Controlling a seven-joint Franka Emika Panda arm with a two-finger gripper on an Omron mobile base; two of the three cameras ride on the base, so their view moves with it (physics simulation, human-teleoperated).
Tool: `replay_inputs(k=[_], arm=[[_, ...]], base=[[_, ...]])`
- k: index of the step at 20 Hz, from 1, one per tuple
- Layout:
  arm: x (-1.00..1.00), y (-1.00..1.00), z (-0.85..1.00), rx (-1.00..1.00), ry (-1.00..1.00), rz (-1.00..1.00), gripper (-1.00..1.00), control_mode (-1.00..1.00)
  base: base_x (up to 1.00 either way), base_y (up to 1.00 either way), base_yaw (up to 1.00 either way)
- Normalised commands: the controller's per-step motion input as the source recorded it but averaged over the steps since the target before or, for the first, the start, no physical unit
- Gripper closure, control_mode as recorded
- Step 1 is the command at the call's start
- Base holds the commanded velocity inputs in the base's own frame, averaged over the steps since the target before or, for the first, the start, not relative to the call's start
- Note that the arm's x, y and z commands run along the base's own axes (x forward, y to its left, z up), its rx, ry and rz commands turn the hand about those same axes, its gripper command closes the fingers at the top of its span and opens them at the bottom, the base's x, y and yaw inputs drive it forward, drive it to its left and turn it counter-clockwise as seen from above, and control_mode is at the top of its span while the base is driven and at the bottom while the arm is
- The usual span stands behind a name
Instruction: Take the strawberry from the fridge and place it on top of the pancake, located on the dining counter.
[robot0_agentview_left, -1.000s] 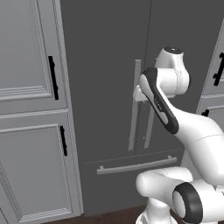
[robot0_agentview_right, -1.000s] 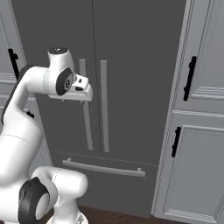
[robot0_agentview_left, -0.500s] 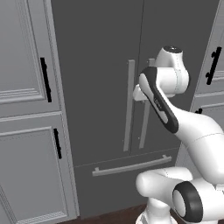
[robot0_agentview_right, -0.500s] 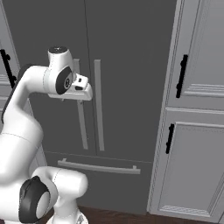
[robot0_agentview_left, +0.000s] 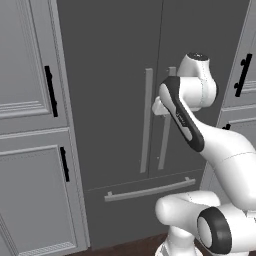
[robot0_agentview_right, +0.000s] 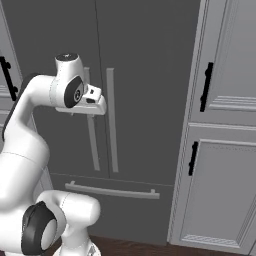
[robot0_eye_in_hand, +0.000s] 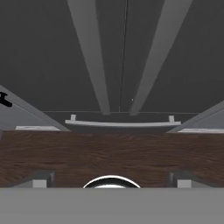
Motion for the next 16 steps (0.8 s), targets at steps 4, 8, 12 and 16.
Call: replay_inputs(k=[4,8,12,16], arm=[[0.00,0.00,0.00,0.00,0.00,0.00,-1.00,1.00],[0.00,0.00,0.00,0.00,0.00,0.00,-1.00,1.00],[0.00,0.00,0.00,0.00,0.00,0.00,-1.00,1.00],[0.00,0.00,0.00,0.00,0.00,0.00,-1.00,-1.00]], base=[[0.00,-0.28,0.00],[0.00,-0.34,0.00],[0.00,-0.25,0.00],[0.00,-0.01,0.00]])
